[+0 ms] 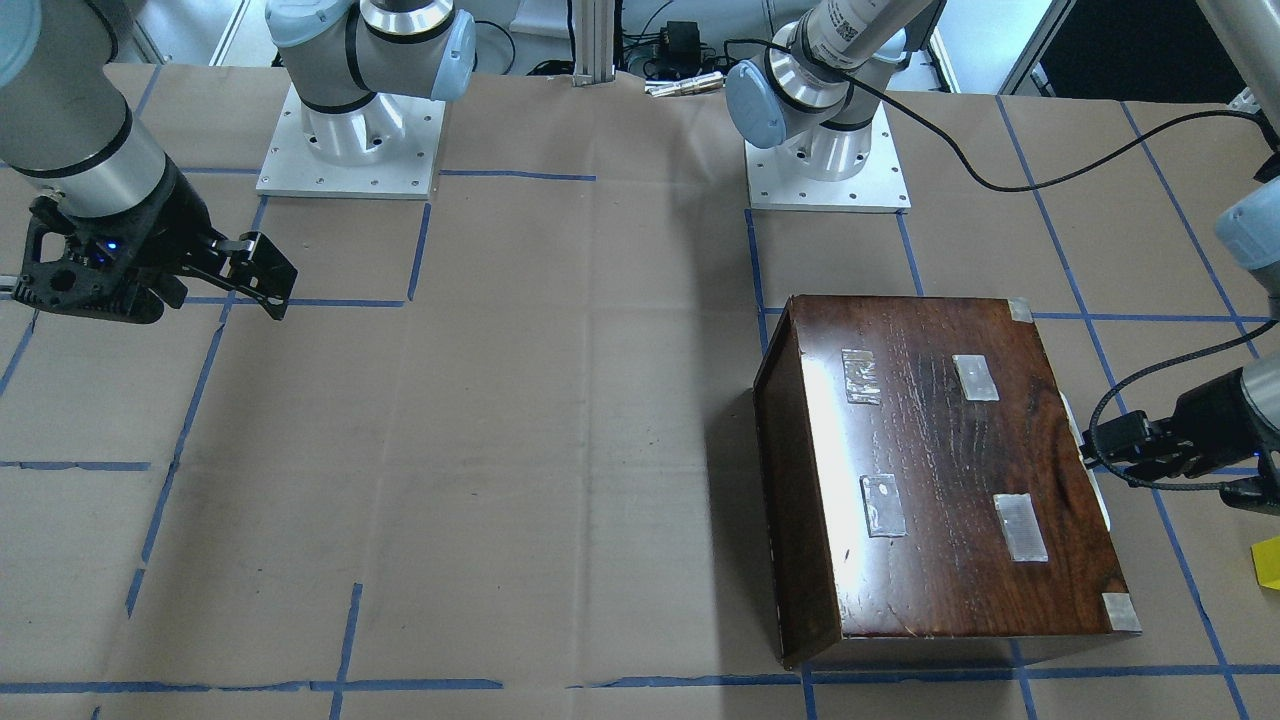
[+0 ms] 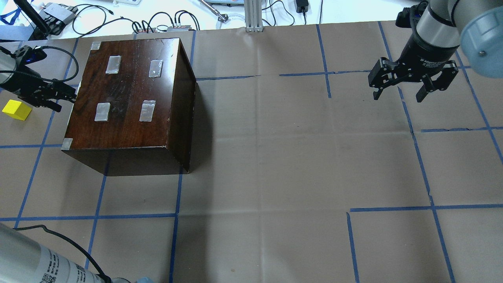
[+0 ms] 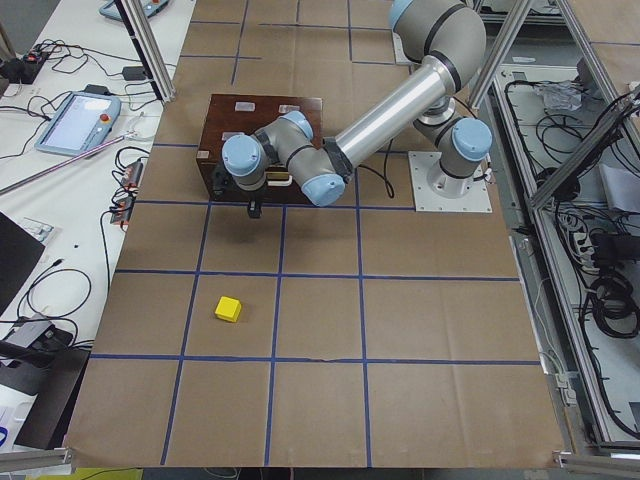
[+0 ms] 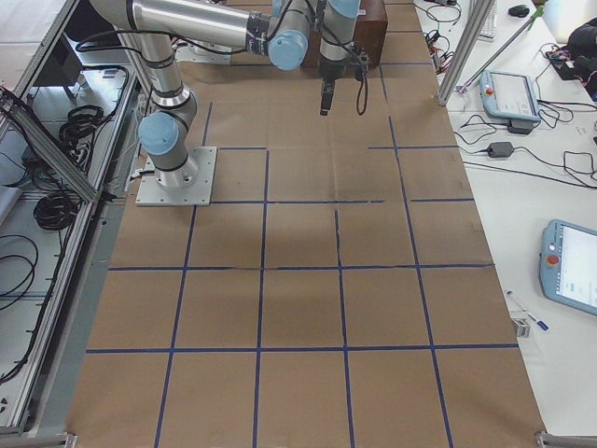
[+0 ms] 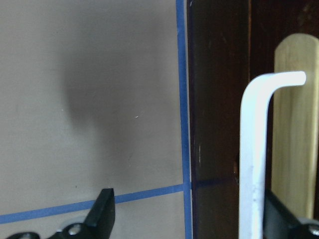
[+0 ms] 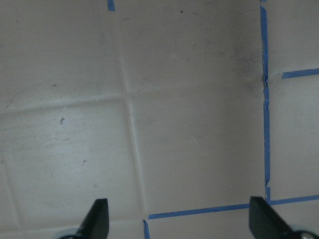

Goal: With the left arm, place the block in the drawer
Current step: 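Pull the drawer out of the wooden box with the left gripper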

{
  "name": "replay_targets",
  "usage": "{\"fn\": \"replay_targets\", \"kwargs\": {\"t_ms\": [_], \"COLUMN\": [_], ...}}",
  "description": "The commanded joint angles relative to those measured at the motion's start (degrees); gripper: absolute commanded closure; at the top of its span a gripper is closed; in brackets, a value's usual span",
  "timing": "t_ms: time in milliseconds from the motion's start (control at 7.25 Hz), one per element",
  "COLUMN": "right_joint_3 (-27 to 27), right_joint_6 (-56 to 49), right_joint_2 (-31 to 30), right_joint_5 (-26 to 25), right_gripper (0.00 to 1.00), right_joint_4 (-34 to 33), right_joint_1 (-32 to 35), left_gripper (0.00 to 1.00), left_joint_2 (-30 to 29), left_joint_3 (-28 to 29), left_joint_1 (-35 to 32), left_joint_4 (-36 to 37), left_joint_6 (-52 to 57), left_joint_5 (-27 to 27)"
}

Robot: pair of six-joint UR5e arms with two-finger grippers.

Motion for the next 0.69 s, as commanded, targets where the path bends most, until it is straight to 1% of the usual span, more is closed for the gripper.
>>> {"fn": "replay_targets", "kwargs": {"t_ms": [0,414,552], "right_joint_3": [0.03,0.03,0.03], "right_joint_6": [-0.04,-0.04,-0.04], "right_joint_2": [0.0,0.0,0.0], "right_joint_5": [0.0,0.0,0.0], "right_gripper": [0.0,0.0,0.0], "right_joint_4": [0.0,0.0,0.0], "right_joint_1": [0.0,0.0,0.0], "left_gripper": [0.02,0.02,0.02], "left_joint_2": [-0.13,-0.13,-0.04], "left_joint_3": [0.06,0.24,0.5], "left_joint_1": [0.81,2.22,2.66], "left_joint_4": [0.1,0.1,0.1], "left_joint_6": [0.02,0.1,0.19], "left_joint_5": [2.31,4.77,6.61]}}
